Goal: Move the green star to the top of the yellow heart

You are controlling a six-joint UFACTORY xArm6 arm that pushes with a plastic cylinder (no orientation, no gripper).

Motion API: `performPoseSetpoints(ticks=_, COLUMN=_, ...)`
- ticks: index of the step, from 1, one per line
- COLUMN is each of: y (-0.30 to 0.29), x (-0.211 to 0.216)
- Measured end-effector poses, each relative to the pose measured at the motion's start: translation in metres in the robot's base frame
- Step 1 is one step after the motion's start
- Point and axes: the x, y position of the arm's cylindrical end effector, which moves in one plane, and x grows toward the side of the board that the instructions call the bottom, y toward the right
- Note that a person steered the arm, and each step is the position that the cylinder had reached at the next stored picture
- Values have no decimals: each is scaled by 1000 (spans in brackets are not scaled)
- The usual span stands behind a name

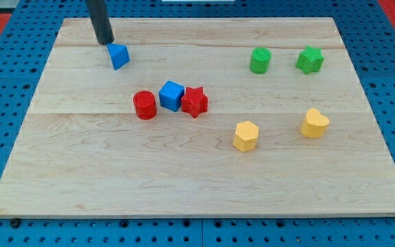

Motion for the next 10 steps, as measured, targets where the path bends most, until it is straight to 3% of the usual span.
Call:
performPoseSetpoints(ticks=1, y=18, x=76)
performPoseSetpoints(ticks=2, y=57, x=100)
performPoseSetpoints(ticks=8, y=50, x=68)
performPoseSetpoints(ticks=10, y=168, x=10)
